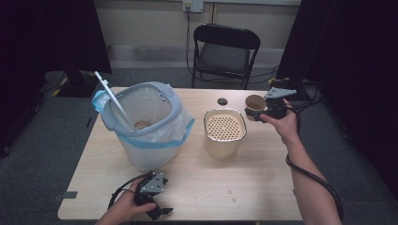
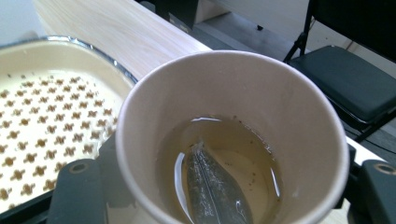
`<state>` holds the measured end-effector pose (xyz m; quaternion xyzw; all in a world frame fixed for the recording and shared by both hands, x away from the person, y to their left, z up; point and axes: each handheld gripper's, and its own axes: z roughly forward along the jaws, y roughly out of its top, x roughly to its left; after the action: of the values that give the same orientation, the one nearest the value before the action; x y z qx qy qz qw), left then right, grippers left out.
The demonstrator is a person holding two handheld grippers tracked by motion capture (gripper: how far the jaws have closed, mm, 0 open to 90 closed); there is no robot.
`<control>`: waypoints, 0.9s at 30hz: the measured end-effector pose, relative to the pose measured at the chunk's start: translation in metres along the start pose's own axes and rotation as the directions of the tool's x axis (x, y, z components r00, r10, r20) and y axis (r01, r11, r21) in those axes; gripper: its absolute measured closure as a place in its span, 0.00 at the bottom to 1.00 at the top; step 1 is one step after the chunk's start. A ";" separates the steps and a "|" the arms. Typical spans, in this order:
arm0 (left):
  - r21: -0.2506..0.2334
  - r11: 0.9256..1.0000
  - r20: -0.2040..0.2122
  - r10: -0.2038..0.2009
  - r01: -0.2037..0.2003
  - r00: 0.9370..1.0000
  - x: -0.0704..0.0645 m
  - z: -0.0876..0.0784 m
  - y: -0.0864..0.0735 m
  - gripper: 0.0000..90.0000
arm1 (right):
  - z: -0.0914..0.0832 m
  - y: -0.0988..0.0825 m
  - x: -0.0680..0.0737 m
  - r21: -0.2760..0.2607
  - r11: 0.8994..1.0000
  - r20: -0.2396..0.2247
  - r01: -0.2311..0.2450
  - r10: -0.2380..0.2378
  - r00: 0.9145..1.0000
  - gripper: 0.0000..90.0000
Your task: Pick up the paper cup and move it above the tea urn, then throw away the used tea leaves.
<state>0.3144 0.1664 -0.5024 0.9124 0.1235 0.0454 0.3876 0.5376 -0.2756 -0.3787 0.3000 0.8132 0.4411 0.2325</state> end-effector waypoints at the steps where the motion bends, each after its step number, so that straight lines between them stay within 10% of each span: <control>1: 0.001 1.000 0.001 -0.001 0.001 1.000 0.000 0.000 0.000 0.00 | 0.002 0.003 -0.001 -0.001 1.000 -0.002 0.011 -0.011 1.000 0.30; 19: 0.016 1.000 0.002 0.001 -0.001 1.000 0.000 -0.001 0.001 0.00 | 0.007 0.031 0.002 -0.008 0.995 0.011 0.101 -0.101 0.995 0.30; 27: 0.016 1.000 0.004 0.001 -0.001 1.000 0.000 -0.001 0.001 0.00 | 0.006 0.042 0.016 -0.018 0.976 0.071 0.217 -0.215 0.974 0.31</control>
<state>0.3145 0.1668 -0.5010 0.9156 0.1228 0.0429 0.3805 0.5422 -0.2428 -0.3475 0.2216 0.8269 0.4130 0.3107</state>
